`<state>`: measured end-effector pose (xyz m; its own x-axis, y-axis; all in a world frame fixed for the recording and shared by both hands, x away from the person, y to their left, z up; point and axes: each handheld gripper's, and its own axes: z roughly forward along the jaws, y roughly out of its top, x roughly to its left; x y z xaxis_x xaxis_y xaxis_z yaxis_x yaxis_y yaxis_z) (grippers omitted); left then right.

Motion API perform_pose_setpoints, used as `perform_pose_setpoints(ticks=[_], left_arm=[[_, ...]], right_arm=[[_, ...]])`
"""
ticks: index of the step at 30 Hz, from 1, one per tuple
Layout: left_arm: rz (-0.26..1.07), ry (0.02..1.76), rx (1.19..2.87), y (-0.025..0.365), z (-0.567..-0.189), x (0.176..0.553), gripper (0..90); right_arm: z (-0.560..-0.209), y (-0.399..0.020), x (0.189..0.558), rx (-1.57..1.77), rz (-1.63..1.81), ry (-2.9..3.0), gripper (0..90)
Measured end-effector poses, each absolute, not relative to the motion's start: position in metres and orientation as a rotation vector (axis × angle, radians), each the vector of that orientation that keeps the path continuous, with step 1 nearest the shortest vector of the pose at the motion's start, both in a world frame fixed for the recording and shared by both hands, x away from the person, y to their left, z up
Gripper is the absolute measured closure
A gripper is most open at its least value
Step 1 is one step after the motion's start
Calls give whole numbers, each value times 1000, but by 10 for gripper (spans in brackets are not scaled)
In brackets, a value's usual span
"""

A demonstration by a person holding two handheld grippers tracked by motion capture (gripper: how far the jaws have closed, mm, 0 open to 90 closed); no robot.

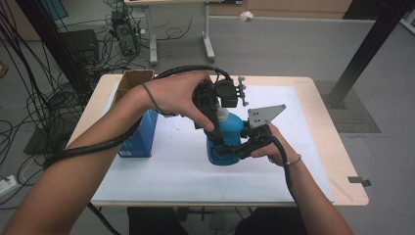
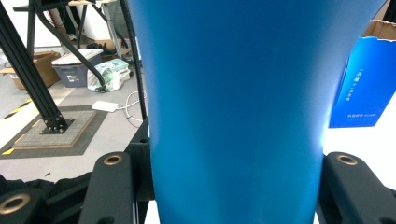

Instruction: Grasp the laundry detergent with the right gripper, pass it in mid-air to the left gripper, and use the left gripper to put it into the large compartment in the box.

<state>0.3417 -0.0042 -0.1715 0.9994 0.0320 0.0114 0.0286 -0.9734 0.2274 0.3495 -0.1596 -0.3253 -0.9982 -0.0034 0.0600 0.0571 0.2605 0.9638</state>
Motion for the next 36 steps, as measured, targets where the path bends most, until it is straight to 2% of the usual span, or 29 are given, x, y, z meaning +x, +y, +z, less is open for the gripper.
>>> perform_pose_setpoints(ticks=[36], left_arm=[[25, 44, 2912, 0, -170, 339, 98]], right_arm=[[-321, -157, 347, -35, -1877, -2470, 439]])
